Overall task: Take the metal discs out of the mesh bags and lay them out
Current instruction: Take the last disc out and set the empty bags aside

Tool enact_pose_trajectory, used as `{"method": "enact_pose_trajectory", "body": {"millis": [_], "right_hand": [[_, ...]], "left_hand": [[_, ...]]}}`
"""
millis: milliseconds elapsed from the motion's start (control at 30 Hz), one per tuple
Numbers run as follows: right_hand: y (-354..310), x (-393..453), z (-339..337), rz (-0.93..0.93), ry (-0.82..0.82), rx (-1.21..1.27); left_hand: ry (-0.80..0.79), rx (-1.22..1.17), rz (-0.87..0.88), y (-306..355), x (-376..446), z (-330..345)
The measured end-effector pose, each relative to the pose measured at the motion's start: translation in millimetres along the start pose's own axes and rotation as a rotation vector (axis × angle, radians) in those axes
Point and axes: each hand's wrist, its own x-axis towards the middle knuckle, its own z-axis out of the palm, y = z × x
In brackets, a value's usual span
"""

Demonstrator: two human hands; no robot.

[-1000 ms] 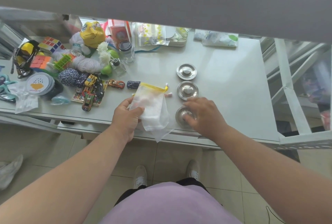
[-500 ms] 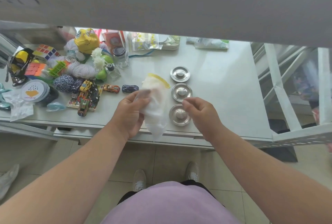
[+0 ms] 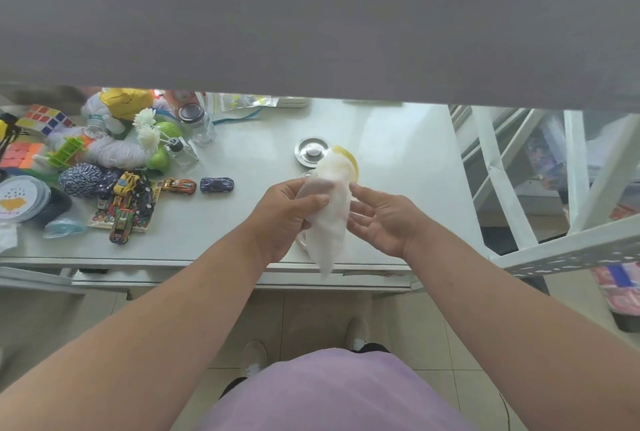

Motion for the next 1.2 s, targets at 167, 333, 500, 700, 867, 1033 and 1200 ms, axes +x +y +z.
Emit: {"method": "enact_pose_trajectory", "body": {"millis": [167, 333, 500, 700, 867, 1033, 1200], "right_hand": [[-11, 19, -5, -0.154, 0.136, -0.11], [-56, 46, -14, -0.445, 0.256, -0.446], [-81, 71, -39, -0.3, 0.497, -0.814], [-30, 39, -39, -0.279, 0.36, -0.784], [8, -6, -17, -0.167, -0.026, -0.408], [13, -7, -24, -0.371, 0.315, -0.378], [11, -5, -41, -0.411, 0.466, -0.407]], "left_hand": [[0.034, -0.047, -0.008, 2, -3, 11], [0.208, -0.18, -0.039, 3, -1, -2], [0.26, -0.113, -0.028, -1, -3, -5], [0.201, -0.06, 0.009, -2, -3, -6], [0.103, -0.043, -0.036, 0, 1, 5], [0.044, -0.001, -0.085, -1, 3, 21], [-0.006, -0.024, -0.073, -14, 7, 34]]}}
